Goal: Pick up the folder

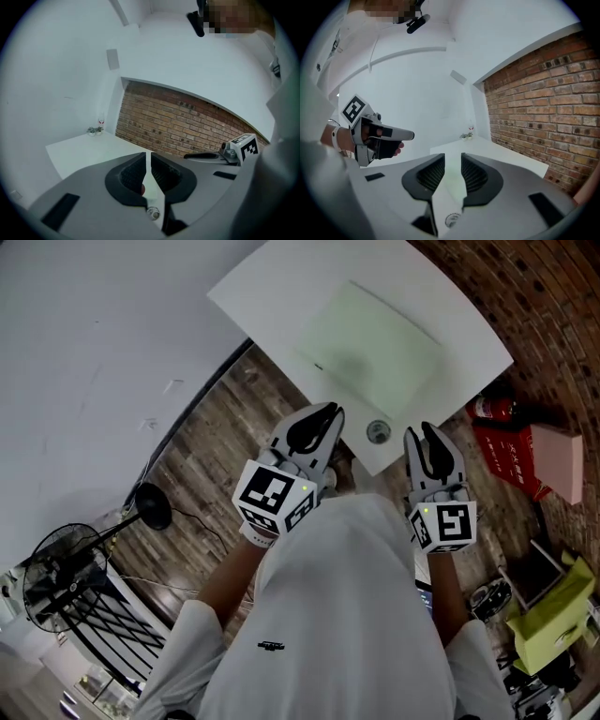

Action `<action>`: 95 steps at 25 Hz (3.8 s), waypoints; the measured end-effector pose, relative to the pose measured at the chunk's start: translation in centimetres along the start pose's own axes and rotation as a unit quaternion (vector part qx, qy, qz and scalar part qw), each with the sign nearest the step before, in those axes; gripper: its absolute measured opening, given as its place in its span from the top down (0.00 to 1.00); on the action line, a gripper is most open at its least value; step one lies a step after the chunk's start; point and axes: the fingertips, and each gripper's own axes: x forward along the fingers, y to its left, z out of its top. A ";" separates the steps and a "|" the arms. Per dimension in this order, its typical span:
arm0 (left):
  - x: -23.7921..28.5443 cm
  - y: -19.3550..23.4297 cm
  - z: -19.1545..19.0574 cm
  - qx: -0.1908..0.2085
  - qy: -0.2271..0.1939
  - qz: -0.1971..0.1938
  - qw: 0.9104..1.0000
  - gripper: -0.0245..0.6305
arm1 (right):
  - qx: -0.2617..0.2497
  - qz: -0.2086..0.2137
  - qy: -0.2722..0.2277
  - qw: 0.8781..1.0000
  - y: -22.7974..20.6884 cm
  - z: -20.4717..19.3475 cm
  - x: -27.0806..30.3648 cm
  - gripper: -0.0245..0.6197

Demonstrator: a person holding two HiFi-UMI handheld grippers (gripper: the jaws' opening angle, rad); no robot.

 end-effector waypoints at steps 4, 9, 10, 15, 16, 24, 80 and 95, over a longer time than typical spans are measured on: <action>2.1 0.9 0.0 -0.024 0.007 -0.018 1.000 0.86 | 0.026 0.000 0.009 1.000 -1.6 -0.8 1.8 0.72; 4.5 1.7 -0.5 -0.015 0.033 -0.031 0.999 0.62 | 0.060 -0.004 0.020 0.998 -3.5 -1.7 3.6 0.56; 5.1 1.9 -0.6 -0.010 0.039 -0.033 0.999 0.57 | 0.066 -0.005 0.023 0.998 -3.9 -1.9 4.0 0.53; 7.6 3.1 -0.5 -0.003 0.050 -0.043 0.998 0.44 | 0.104 -0.005 0.047 0.993 -5.4 -3.5 6.0 0.36; 8.1 3.5 -0.5 0.000 0.053 -0.040 0.998 0.44 | 0.109 -0.006 0.052 0.993 -5.6 -3.8 6.4 0.32; 11.1 7.7 -2.0 0.009 0.083 -0.012 0.996 0.40 | 0.129 -0.018 0.082 0.988 -7.0 -5.9 9.2 0.11; 23.4 23.9 -13.7 -0.084 0.255 -0.093 0.959 0.33 | 0.244 -0.131 0.174 0.945 -12.2 -17.6 17.4 0.06; 23.3 22.9 -13.3 -0.065 0.255 -0.115 0.958 0.37 | 0.271 -0.136 0.173 0.937 -12.6 -17.8 17.6 0.06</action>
